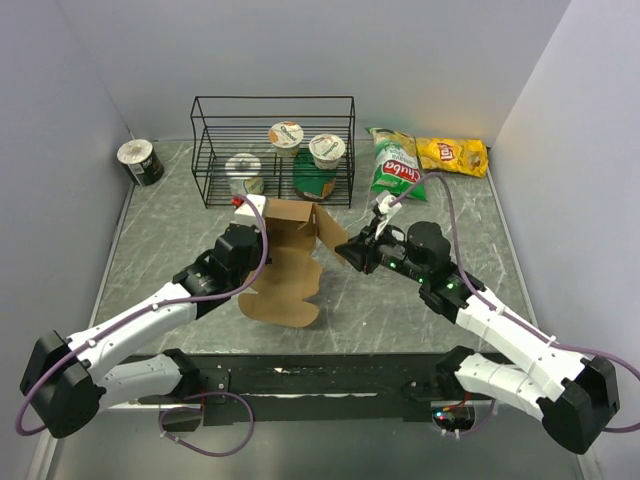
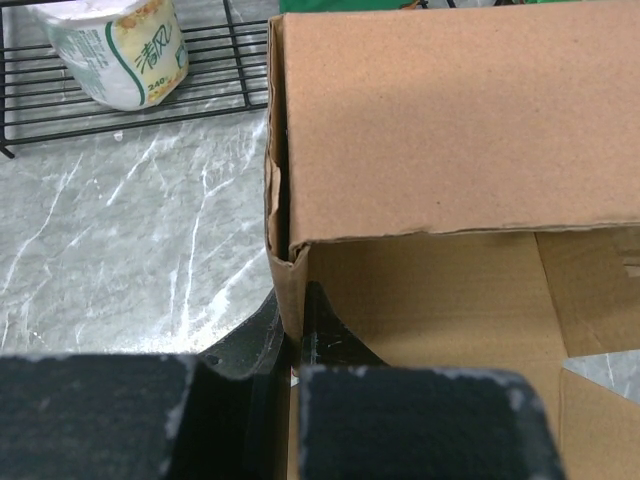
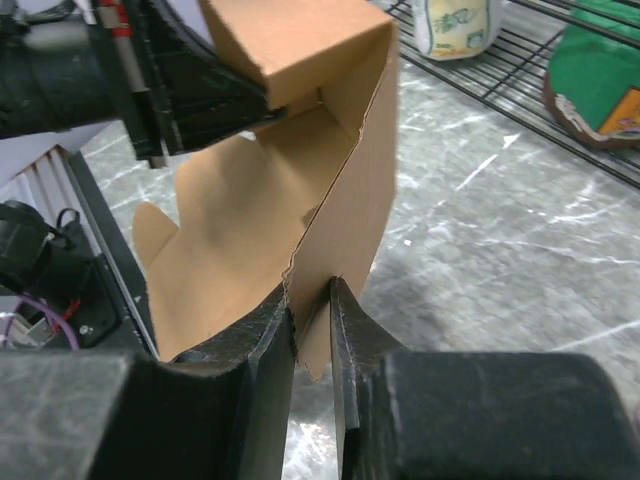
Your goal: Fold the paper box
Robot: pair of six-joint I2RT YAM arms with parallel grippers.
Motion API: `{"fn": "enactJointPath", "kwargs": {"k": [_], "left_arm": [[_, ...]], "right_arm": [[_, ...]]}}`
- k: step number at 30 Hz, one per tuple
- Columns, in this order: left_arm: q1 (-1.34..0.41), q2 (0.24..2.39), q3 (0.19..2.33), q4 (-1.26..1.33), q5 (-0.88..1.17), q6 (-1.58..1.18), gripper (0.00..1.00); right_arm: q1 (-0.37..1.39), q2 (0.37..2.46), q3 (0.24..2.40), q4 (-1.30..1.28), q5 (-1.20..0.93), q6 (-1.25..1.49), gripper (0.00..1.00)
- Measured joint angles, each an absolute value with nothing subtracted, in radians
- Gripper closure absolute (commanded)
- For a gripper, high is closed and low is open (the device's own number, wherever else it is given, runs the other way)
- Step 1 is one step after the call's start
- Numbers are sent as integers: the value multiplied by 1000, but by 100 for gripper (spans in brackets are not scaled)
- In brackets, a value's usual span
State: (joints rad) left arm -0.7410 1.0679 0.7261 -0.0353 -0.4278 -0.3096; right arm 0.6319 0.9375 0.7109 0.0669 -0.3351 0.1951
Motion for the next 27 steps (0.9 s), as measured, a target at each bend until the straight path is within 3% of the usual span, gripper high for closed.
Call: {"fn": "enactJointPath", "kwargs": {"k": [16,21,24,27], "left_arm": [[-741,1080,728,-54,-451,-312,99],[-741,1084,728,-70,-473,-313,99],[-743,1091,728,-72,-474,-313,99],[-754,1099,728,-72,-471,-312,99]], "right_arm": [[777,1137,815,142,-274,266,74],[782,1205,857,141,-265,289,61],[789,1229,859,140,-269,306,47],[797,1230,859,128,-263,318,26]]}}
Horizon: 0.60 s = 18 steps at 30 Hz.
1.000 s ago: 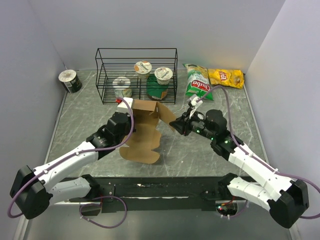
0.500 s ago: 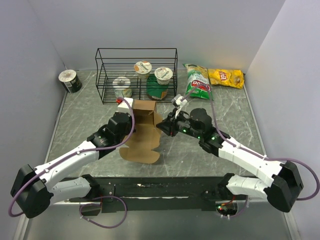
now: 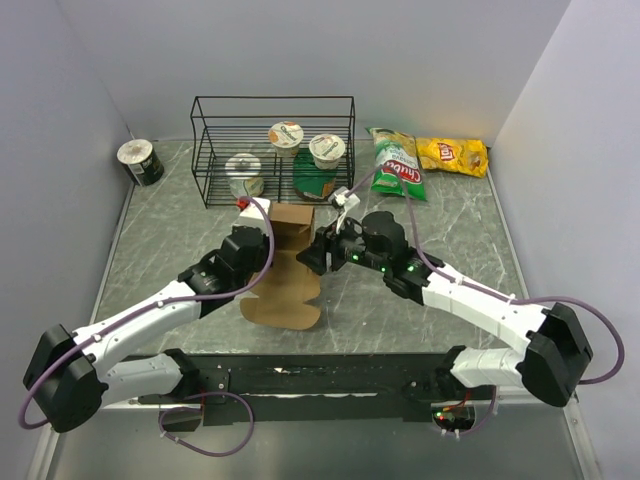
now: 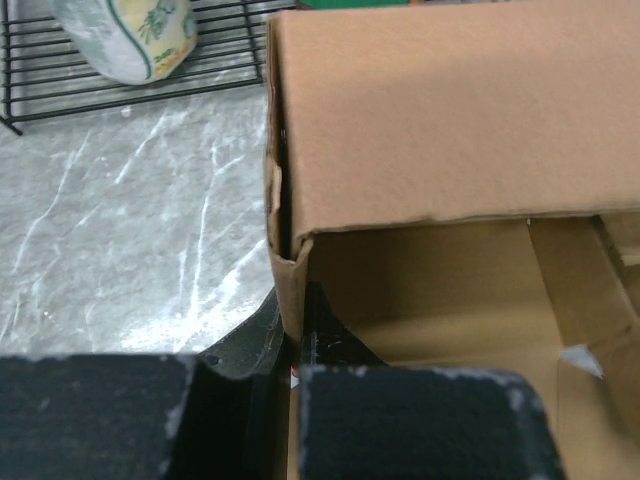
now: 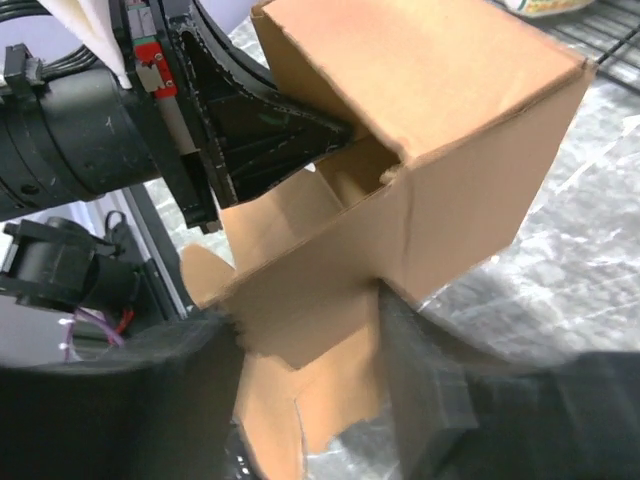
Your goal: Fold the paper box
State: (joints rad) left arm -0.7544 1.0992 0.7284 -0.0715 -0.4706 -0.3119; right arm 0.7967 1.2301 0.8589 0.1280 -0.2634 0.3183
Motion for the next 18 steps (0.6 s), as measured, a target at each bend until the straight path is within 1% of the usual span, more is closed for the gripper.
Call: {"fn": "enactJointPath", "kwargs": {"k": [1,4,6,7,9,12,14,18], "left_arm": [[-757,1100,729,-72,-467,-312,99],[-762,1100,732,-68,-461,-310,99],[-760,1100,734,-67,-459,-309,99],[-760,1099,734,-66,-458,-309,99],[-756,1096,734,-65,-454,-308,99],[-750,1084,734,-64,-439,-307,99],[-749,1073,734,-61,-429,-304,99],[-749,1043,733,-29,-397,-297,99]], "right_arm": [[799,1224,859,117,-254,316,20],[799,1178,859,72,-224,306,14],[799,1119,859,26,-205,289,11],[798,1081,860,2,-196,277,8],[798,1010,874,-46,-177,253,5],[785,907,924,-109,-158,214,4],[744,847,960,-129,-160,203,6],[562,806,994,-136,-193,211,11]]}}
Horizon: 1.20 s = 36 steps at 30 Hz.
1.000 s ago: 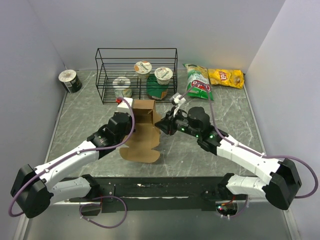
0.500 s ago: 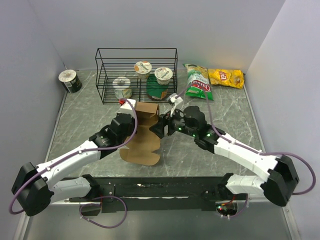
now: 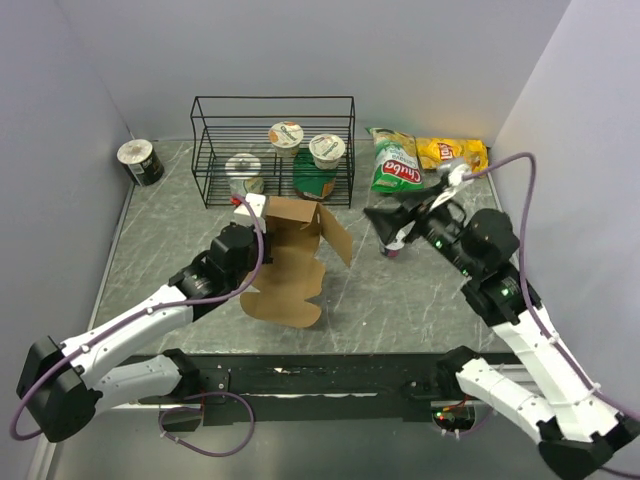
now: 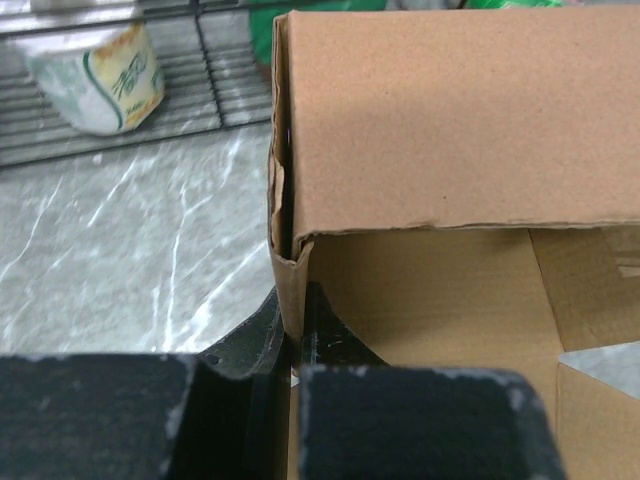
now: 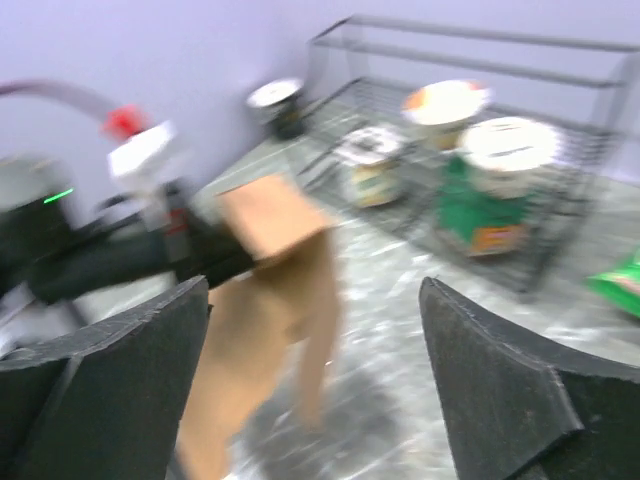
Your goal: Fold the paper box
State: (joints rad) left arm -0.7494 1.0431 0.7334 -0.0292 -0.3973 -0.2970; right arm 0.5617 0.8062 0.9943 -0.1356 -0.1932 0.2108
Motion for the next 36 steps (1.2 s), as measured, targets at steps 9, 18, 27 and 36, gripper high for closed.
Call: {"fn": "enactJointPath", "kwargs": {"k": [9,18,27,36], "left_arm": [[-749,1011,733,-4,-380,-292,99],[-749,1012,733,-5,-377,-292,99],[-749,1013,733,-4,-363,-293,99],[-749,1013,733,-4,-356,-293,99]], "right_arm": [[340,1037,956,-102,-348,188,18],[433,1018,843,-37,-551,149,14],[538,1055,844,76,-576,139,14],[653,1145,847,105,-434,138,11]]}}
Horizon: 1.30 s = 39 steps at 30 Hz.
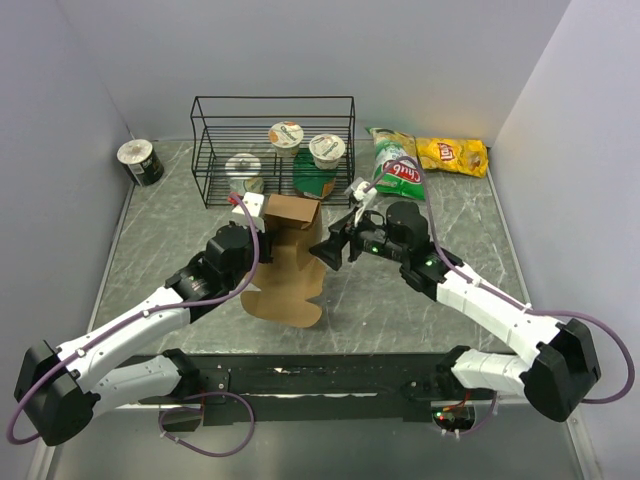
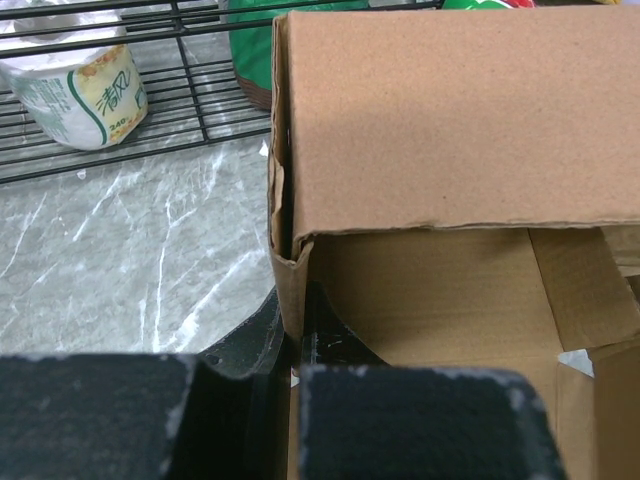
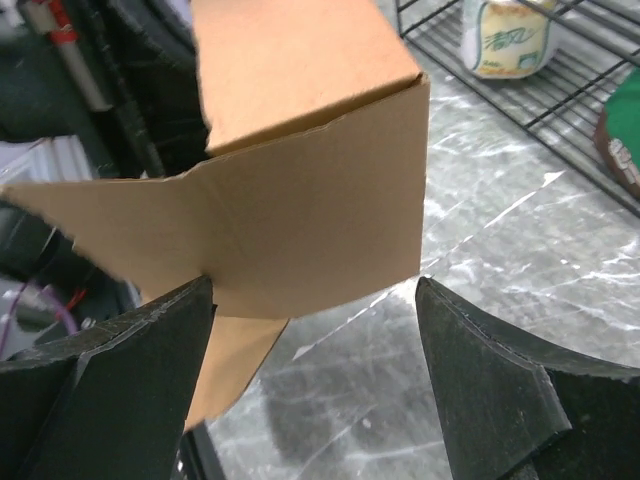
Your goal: Fold the paper box
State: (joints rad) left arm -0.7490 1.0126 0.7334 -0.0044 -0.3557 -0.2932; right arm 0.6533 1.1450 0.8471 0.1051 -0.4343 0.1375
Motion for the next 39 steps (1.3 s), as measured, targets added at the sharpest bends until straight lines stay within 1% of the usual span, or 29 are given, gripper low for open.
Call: {"fn": "enactJointPath", "kwargs": {"k": [8,19,39], "left_arm": [[-749,1013,733,-4,-341,-298,99],[-751,1032,733,-4,-341,-301,99],[-765,1045,733,-5,-367,-310,99]], "right_arm": [[682,1173,847,171,-284,146,9],[718,1237,856,233,-202,148,8],[804,1328,920,236,36,174,11]]}}
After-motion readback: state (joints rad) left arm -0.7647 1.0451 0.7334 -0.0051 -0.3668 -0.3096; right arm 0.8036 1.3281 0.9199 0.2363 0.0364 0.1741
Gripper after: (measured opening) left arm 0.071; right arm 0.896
